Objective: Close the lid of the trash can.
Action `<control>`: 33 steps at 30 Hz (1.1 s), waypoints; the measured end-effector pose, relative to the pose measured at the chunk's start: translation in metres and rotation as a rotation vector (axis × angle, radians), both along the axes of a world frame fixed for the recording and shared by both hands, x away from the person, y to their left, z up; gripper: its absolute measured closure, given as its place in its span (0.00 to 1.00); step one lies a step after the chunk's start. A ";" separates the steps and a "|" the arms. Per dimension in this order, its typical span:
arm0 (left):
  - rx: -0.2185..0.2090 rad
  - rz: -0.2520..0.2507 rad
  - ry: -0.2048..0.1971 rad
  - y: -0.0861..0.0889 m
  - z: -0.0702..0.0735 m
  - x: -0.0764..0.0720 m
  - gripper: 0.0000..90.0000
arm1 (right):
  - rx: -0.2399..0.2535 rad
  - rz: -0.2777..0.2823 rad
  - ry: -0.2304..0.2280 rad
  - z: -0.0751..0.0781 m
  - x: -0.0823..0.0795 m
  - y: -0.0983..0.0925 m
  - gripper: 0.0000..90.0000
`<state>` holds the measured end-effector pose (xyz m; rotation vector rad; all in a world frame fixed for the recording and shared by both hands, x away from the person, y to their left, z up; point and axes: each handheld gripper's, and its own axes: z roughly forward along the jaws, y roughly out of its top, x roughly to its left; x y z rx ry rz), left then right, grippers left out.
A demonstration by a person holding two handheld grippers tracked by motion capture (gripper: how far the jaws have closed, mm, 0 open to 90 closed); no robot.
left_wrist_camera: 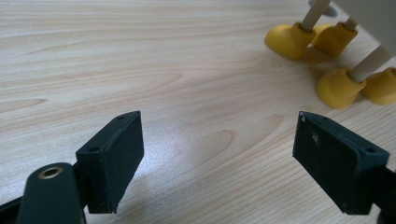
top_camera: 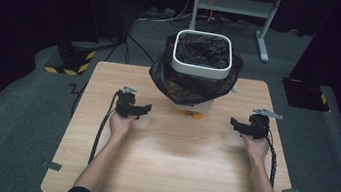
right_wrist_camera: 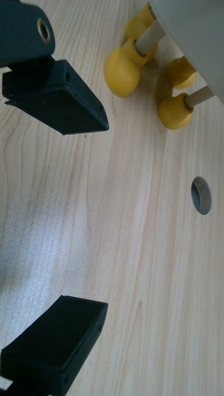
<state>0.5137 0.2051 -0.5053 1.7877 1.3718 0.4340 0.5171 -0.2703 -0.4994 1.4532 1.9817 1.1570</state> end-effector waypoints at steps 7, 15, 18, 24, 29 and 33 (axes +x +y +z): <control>0.025 0.015 -0.006 -0.001 -0.004 0.003 0.18 | 0.004 -0.016 -0.018 -0.006 0.005 0.000 0.13; 0.067 0.018 0.017 -0.006 -0.014 0.004 0.18 | -0.011 -0.016 0.030 -0.013 0.007 -0.001 0.12; 0.090 0.025 0.024 -0.006 -0.016 0.005 0.17 | -0.008 -0.016 0.032 -0.016 0.009 -0.001 0.13; 0.085 0.041 0.025 -0.004 -0.017 0.009 0.18 | -0.032 -0.024 0.027 -0.020 0.011 0.001 0.13; 0.082 0.055 0.012 -0.003 -0.017 0.013 0.18 | -0.028 -0.024 0.018 -0.021 0.012 0.002 0.13; 0.096 0.051 0.029 -0.006 -0.019 0.017 0.18 | -0.025 -0.021 0.030 -0.022 0.013 0.003 0.13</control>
